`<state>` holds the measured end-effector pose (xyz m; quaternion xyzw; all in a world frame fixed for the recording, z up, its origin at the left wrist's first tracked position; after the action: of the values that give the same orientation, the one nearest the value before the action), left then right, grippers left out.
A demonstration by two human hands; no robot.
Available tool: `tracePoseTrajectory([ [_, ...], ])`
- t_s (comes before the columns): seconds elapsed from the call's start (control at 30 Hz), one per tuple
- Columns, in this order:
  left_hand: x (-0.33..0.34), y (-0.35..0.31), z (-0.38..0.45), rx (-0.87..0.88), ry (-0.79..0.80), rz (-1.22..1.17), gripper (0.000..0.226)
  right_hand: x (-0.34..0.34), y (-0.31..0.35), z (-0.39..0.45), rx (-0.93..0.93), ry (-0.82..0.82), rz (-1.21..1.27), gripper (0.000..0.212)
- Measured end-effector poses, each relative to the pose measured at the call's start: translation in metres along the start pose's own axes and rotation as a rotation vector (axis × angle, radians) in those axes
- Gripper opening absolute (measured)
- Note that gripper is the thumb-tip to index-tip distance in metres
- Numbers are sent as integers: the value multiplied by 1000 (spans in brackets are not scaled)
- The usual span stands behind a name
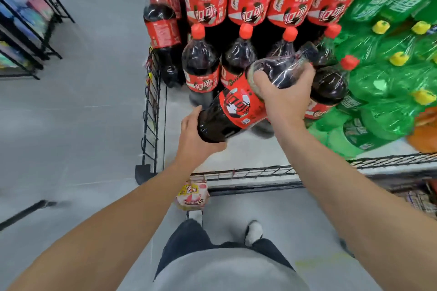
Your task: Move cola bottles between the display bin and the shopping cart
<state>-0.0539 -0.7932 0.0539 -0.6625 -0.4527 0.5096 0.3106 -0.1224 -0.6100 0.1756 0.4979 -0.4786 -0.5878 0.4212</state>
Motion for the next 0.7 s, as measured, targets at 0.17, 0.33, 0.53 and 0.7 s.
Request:
tracePoseTrajectory([
  [0.17,-8,40,36,-34,195,0,115,30,-24,1,43,-88,-64,66],
  [0.33,1,59,59,-77,299,42,118,45,-41,-3,26,-126,-99,58],
  [0.53,35,123,99,-85,329,45,107,60,-61,-1,11,-64,-245,62],
  [0.7,39,125,103,-67,390,-12,95,62,-67,10,-21,45,-283,67],
])
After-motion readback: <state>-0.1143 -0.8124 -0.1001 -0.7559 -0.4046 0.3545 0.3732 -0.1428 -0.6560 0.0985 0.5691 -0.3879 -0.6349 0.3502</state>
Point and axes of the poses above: each hand's wrist, its own z-axis towards the middle knuckle, its own x-axis out of the palm, y = z × x, the point moved 3 cm from there along z, towards the middle knuckle, and after that the axes turned 13 degrees about y, right-handed, at the moved point
